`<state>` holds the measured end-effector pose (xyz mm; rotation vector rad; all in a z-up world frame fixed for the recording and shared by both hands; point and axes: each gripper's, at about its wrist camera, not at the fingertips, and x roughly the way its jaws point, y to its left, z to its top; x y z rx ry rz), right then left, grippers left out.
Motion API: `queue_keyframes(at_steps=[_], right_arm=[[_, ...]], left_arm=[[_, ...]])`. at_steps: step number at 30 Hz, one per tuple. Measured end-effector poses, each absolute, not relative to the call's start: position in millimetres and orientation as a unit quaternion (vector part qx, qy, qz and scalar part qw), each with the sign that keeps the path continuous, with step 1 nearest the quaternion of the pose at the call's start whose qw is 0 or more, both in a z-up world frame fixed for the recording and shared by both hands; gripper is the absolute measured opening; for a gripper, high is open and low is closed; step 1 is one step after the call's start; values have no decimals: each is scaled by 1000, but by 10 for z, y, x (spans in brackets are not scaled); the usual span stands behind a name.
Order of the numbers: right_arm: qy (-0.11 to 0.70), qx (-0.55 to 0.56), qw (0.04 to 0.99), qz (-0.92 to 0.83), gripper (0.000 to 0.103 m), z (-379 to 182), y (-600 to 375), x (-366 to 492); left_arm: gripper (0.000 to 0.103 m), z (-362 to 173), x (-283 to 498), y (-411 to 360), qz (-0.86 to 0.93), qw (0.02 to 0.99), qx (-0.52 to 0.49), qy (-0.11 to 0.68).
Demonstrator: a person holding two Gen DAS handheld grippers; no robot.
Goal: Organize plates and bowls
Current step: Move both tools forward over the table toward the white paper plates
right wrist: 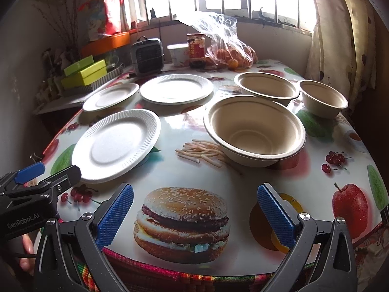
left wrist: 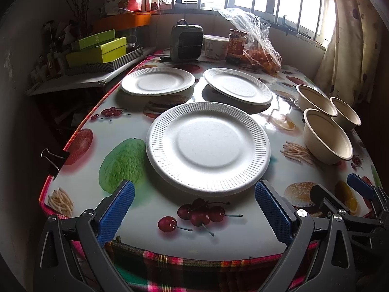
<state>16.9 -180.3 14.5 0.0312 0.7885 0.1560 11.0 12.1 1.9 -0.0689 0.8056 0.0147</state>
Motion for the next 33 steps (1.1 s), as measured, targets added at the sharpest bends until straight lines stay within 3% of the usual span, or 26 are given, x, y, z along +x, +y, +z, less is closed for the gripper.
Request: queue_keyframes(at_steps=[33], right_arm=[[374,-4,923,92,103,193,-1702,192]], left_arm=[[100,75,111,245,32,923,-43,382]])
